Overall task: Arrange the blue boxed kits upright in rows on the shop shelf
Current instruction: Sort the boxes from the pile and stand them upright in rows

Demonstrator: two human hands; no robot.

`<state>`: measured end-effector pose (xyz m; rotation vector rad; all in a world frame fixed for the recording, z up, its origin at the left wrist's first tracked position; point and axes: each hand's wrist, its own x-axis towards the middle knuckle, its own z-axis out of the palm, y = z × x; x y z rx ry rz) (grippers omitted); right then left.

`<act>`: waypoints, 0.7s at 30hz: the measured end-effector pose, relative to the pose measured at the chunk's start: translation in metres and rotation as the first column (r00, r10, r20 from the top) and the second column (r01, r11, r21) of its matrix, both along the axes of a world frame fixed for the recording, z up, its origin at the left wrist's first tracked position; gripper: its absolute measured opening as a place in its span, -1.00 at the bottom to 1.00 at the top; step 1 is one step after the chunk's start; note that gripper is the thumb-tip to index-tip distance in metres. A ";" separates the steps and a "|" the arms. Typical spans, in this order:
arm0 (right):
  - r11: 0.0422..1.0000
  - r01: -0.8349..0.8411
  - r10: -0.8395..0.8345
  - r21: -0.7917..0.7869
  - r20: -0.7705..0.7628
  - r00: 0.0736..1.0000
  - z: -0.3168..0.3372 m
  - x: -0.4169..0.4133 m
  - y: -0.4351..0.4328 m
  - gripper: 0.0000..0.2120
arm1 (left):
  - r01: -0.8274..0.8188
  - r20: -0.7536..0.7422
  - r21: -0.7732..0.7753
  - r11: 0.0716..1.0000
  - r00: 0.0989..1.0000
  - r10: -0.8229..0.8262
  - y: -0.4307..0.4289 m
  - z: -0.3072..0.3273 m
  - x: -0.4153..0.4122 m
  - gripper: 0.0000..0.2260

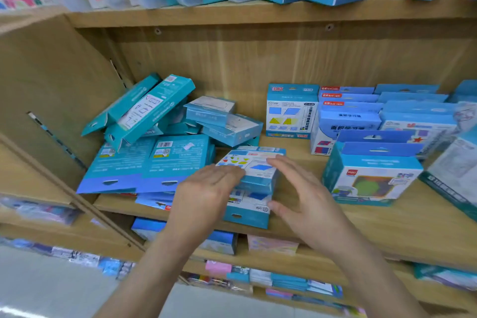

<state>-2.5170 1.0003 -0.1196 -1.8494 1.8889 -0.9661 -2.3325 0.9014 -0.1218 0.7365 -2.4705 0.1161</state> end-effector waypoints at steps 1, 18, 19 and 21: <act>0.999 0.004 -0.004 -0.036 -0.008 1.000 0.000 0.003 -0.002 -0.39 | 0.010 -0.055 -0.020 1.000 0.998 -0.011 0.000 0.006 0.000 -0.73; 0.924 0.377 -0.240 0.060 0.860 0.451 0.033 -0.001 -0.006 -0.67 | 0.378 -0.524 0.813 0.442 0.806 0.276 0.010 0.020 0.004 -0.69; 0.925 0.375 -0.239 0.062 0.862 0.447 0.033 0.001 -0.005 -0.66 | 0.388 -0.526 0.819 0.423 0.801 0.285 0.012 0.020 0.003 -0.67; 0.926 0.373 -0.236 0.062 0.865 0.443 0.032 0.001 -0.005 -0.64 | 0.397 -0.534 0.822 0.407 0.787 0.310 0.015 0.021 0.002 -0.67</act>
